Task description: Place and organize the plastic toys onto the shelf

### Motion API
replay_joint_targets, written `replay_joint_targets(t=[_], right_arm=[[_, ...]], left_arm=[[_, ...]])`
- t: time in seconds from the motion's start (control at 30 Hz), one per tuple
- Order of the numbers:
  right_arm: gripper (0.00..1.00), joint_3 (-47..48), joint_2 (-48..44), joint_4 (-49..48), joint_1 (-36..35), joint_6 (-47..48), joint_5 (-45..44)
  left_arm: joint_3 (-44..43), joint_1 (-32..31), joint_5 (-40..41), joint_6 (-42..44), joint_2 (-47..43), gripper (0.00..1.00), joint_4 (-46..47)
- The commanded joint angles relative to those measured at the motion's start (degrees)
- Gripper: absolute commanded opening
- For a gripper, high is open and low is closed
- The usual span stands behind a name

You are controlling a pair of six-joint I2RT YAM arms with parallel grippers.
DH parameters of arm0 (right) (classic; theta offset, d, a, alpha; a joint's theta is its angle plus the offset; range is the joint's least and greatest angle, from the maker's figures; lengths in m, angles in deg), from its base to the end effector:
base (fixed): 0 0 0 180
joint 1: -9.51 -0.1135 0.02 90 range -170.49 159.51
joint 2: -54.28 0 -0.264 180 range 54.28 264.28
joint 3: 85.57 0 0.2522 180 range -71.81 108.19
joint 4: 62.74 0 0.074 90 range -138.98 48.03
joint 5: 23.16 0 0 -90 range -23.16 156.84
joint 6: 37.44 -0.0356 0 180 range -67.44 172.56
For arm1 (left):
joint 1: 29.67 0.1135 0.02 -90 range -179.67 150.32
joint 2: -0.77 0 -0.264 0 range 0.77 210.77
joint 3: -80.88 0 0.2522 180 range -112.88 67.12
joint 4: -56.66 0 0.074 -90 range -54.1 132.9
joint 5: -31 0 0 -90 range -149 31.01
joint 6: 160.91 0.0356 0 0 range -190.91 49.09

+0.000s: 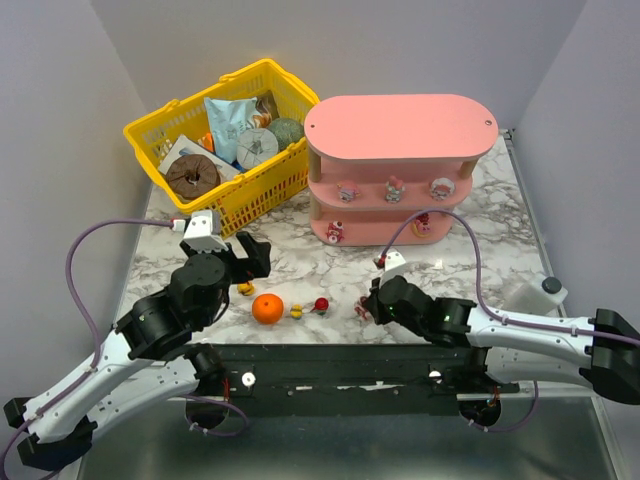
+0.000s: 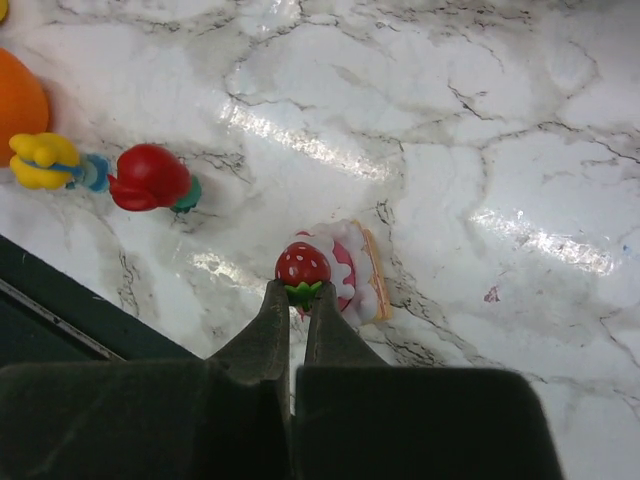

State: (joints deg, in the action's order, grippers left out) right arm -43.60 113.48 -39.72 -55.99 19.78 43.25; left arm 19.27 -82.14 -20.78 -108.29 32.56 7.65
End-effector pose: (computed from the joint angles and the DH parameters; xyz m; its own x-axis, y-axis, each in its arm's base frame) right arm 0.0988 0.1825 0.1967 -0.6082 -0.1381 -0.7817 -0.4496 0.8715 0.1958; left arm 0.0849 -0.0744 0.3445 -0.3213 -0.3647 -0.8739 0.0907 0.9068 -0.4118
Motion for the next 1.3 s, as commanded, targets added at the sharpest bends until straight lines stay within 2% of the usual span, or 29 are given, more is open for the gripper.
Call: replay_joint_targets(t=[0.0, 0.03, 0.07, 0.13, 0.17, 0.27, 0.37, 0.5, 0.53, 0.63, 0.67, 0.77, 0.87, 1.07, 1.27], right_arm=[[0.09, -1.49, 1.7, 1.29, 0.37, -5.1, -3.03], [0.12, -1.23, 2.32, 2.07, 0.37, -6.59, -3.99], [0.23, -1.05, 2.93, 2.52, 0.37, -7.12, -4.09], [0.34, -0.44, 3.2, 2.87, 0.37, -7.57, -4.27], [0.46, 0.0, 3.12, 3.31, 0.45, -7.74, -4.7], [0.63, 1.23, 1.28, 5.41, 0.37, -8.44, -6.54], [0.73, 2.37, -1.45, 8.31, 0.37, -8.88, -7.95], [0.76, 3.87, -6.19, 11.57, 0.28, -8.97, -6.39], [0.76, 3.87, -8.29, 12.01, 0.28, -8.89, -5.42], [0.56, 1.87, -11.9, 12.45, 0.28, -11.24, -0.15], [0.39, 0.81, -14.18, 11.93, 0.19, -12.39, 2.04], [0.1, -4.73, -17.26, 7.03, -0.07, -16.7, 5.3], [0.01, -8.51, -16.4, 0.53, -0.07, -19.16, 7.33], [0.01, -8.17, -4.02, -7.67, -0.78, -20.48, 9.1], [0.01, -7.11, 3.46, -8.03, -0.78, -24.26, 6.82]], left_arm=[[-0.48, 0.26, -2.01, 0.73, -0.06, 0.99, 3.87], [-0.48, 0.26, -2.01, 1.0, -0.06, 0.99, 3.95], [-0.48, 0.26, -2.01, 1.17, -0.15, 0.99, 4.04], [-0.48, 0.26, -2.01, 1.61, -0.24, 0.99, 4.04], [-0.48, 0.17, -2.01, 1.79, -0.24, 0.99, 3.96], [-0.48, 0.26, -1.83, 2.23, -0.5, 0.99, 3.87], [-0.48, 0.17, -1.39, 2.58, -0.94, 0.99, 3.69], [-0.22, 0.26, -0.43, 3.2, -1.55, 0.99, 3.87], [0.04, 0.26, 0.01, 3.37, -1.82, 0.99, 4.04], [1.0, 0.26, 0.8, 3.46, -2.43, 0.99, 4.66], [1.27, 0.35, 1.24, 3.46, -2.61, 0.99, 5.18], [1.8, 0.26, 1.42, 3.55, -2.35, 0.99, 5.45], [1.63, 0.35, 1.6, 3.55, -1.65, 0.99, 5.01], [1.18, 0.35, 1.95, 3.81, -0.94, 0.99, 4.48], [0.92, 0.26, 2.65, 3.81, -1.47, 0.99, 3.34]])
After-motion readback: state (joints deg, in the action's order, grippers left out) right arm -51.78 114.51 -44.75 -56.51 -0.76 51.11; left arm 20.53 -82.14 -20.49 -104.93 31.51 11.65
